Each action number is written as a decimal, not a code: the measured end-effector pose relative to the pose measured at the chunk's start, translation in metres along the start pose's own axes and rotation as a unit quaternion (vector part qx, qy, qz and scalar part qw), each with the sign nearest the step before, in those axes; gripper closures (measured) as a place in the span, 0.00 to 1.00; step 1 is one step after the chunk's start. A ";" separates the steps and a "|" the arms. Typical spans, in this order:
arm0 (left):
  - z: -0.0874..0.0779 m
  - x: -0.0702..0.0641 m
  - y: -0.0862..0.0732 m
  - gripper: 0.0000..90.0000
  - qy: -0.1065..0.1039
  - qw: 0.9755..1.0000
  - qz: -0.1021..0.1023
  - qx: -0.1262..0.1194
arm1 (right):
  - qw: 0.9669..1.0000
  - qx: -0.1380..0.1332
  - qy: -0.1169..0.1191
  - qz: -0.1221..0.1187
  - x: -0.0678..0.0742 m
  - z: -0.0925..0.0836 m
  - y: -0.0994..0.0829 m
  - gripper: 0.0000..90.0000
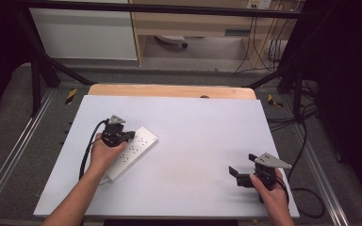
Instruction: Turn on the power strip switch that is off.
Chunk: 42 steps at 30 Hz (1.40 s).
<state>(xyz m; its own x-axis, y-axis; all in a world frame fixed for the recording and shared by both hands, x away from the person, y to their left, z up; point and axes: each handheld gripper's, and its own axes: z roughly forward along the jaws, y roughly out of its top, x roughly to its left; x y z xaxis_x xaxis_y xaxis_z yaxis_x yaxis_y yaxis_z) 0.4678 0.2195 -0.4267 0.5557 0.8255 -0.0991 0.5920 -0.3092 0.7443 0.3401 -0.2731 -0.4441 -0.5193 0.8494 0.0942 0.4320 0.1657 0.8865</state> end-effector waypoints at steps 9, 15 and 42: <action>0.000 0.001 -0.003 1.00 -0.003 1.000 0.001 0.001 | 1.000 0.001 0.000 -0.001 0.000 0.000 0.000 0.02; 0.001 0.002 -0.003 1.00 -0.002 1.000 0.002 -0.003 | 1.000 0.001 0.000 0.000 0.000 0.000 0.000 0.02; -0.005 -0.004 0.002 0.89 -0.001 0.999 0.002 -0.049 | 1.000 0.000 0.000 0.001 0.000 0.000 0.000 0.02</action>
<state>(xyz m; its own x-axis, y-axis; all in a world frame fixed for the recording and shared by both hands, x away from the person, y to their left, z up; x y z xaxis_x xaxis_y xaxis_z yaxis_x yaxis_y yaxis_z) 0.4642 0.2183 -0.4210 0.5588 0.8234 -0.0982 0.5299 -0.2635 0.8061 0.3402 -0.2733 -0.4438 -0.5183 0.8497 0.0961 0.4327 0.1636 0.8866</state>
